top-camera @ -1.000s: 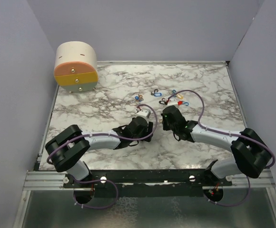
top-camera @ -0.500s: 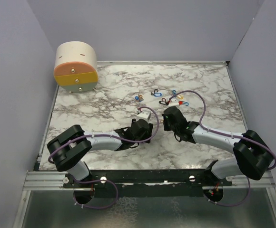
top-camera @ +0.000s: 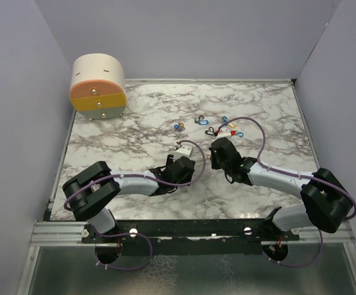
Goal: Put the keys on the keyring
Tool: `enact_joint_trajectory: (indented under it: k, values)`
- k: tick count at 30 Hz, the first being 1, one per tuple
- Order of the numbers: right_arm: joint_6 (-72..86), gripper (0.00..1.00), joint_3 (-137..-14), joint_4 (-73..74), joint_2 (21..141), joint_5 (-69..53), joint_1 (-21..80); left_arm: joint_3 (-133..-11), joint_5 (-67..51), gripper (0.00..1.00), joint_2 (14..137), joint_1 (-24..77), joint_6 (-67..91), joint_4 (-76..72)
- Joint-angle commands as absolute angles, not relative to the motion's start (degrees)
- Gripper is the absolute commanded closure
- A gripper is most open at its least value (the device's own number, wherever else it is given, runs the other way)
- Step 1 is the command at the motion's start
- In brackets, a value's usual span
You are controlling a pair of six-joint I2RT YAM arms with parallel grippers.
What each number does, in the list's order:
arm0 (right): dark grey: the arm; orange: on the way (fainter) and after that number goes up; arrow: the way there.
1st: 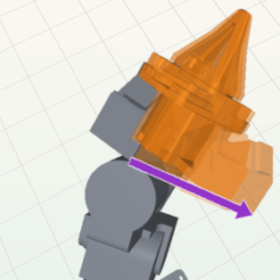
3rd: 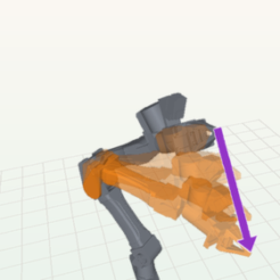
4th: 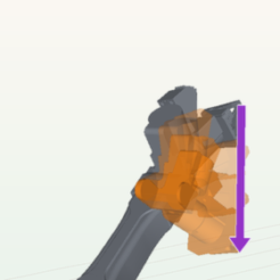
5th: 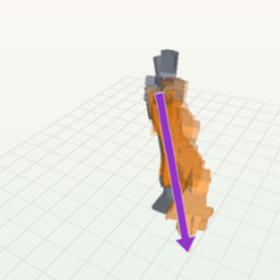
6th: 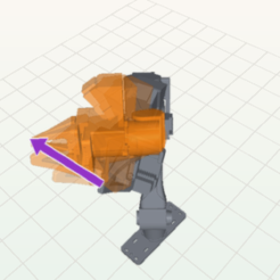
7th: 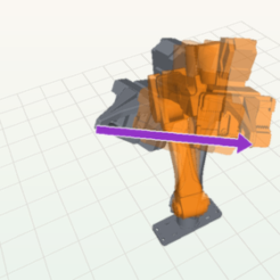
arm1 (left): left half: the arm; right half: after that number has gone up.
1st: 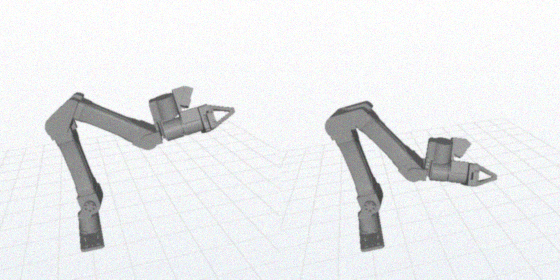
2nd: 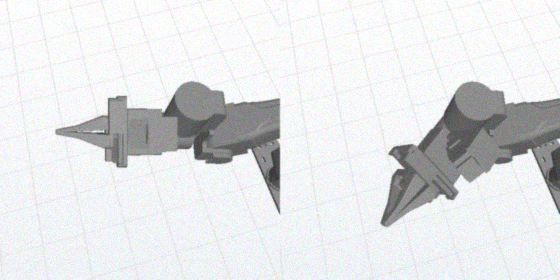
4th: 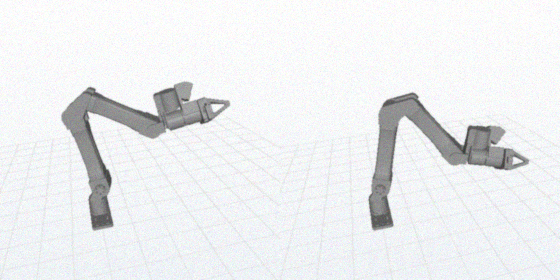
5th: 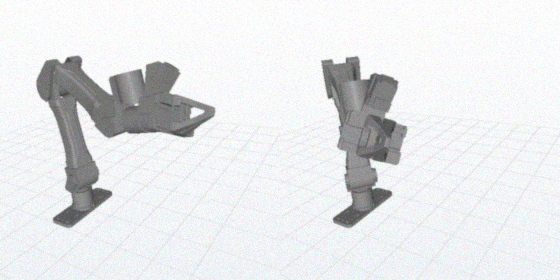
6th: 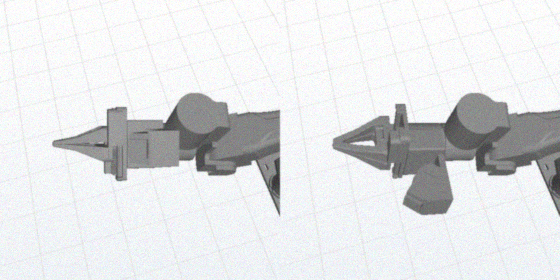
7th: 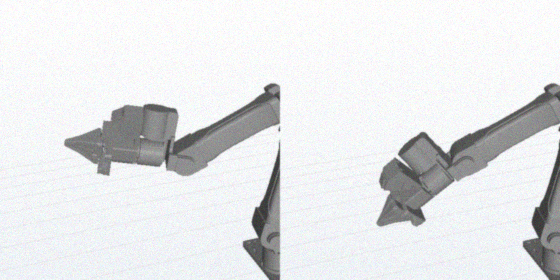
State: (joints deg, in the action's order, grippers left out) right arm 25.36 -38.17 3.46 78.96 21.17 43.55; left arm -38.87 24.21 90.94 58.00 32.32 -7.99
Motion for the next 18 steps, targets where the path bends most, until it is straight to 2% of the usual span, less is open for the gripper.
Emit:
enact_joint_trajectory:
  k: [1,18]
  values:
    - [26.2,0.99,-37.63,3.6,78.48,22.66,44.03,-37.81,28.22,0.38,91.17,58.47,31.62,-4.7]
    - [25.98,0.99,-37.39,3.21,78.36,22.38,44.01,-43.5,37.24,0.38,94.72,58.39,29.99,2.3]
